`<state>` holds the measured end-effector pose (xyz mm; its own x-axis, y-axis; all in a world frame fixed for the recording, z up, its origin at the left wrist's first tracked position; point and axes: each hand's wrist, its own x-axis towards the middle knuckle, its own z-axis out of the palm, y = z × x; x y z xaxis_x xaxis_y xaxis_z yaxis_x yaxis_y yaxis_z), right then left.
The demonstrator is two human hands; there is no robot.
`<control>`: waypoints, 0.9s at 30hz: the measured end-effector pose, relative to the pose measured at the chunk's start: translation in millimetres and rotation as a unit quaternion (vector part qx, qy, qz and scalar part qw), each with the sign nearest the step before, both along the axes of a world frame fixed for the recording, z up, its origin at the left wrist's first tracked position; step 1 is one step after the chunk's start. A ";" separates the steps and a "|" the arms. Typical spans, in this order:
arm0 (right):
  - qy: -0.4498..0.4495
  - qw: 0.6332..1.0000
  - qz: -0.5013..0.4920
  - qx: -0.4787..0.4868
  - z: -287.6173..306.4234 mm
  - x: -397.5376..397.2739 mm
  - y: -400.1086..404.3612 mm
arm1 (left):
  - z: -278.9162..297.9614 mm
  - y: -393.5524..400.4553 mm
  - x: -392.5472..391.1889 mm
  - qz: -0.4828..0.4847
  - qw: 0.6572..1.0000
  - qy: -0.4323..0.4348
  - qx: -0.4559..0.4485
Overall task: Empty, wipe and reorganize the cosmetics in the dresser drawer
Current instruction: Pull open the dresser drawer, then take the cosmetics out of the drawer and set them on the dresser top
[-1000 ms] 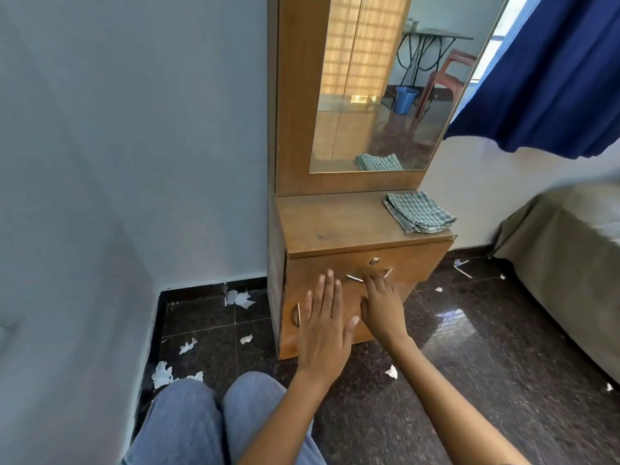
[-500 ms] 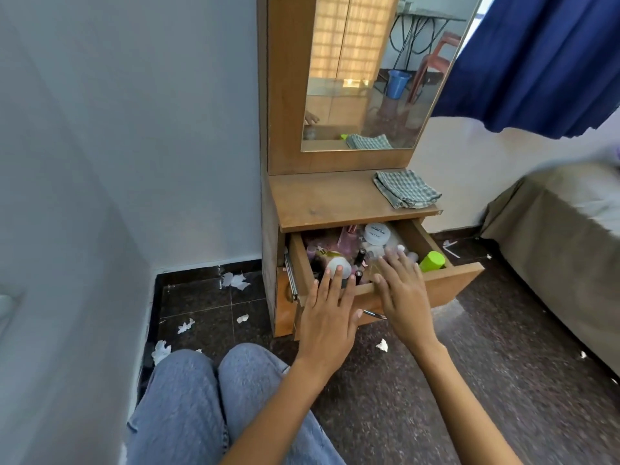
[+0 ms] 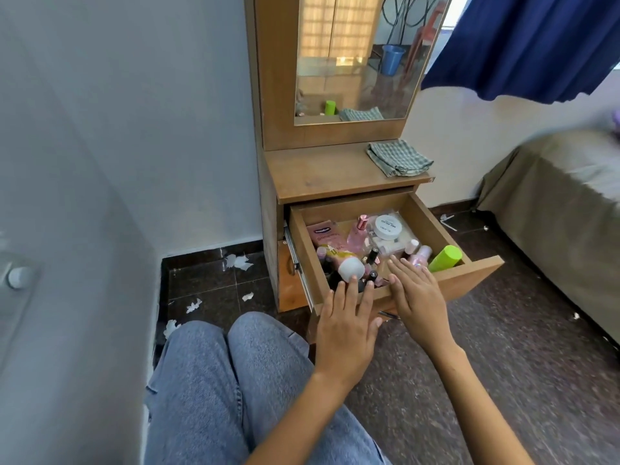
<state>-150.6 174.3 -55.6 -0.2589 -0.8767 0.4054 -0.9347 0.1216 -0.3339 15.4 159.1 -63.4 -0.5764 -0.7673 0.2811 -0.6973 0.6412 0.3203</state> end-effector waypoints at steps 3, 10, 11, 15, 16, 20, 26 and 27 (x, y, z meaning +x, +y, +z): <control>-0.008 1.000 -0.005 0.021 1.2 0.8 4.6 | 1.3 5.0 0.2 0.002 1.000 0.004 0.000; -0.015 0.999 -0.010 0.048 7.6 2.1 3.1 | 5.2 3.7 0.4 0.001 1.000 0.019 0.009; -0.014 0.999 -0.009 0.047 8.1 1.8 2.7 | 6.8 3.0 0.0 0.001 1.000 0.024 0.013; -0.023 0.998 -0.026 0.044 14.9 4.3 -1.8 | 20.8 -9.0 -2.5 -0.010 0.995 0.090 0.042; -0.037 0.998 -0.034 0.035 17.6 5.1 -3.5 | 25.8 -15.4 -2.9 -0.014 0.993 0.110 0.047; -0.107 0.992 -0.065 0.006 30.3 5.0 -21.6 | 39.6 -53.3 -8.5 0.008 0.984 0.164 0.072; -0.132 0.987 -0.086 0.011 42.3 -12.8 -90.3 | 36.0 -101.5 -31.5 0.033 0.980 0.175 0.086; -0.149 0.984 -0.090 0.029 43.2 -14.5 -101.4 | 35.1 -101.9 -34.0 0.032 0.980 0.174 0.087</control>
<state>-165.1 72.8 -12.4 -0.5119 -0.8252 0.2388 -0.7580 0.3030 -0.5776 -18.5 57.2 -28.3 -0.4179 -0.8526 0.3137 -0.5633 0.5141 0.6469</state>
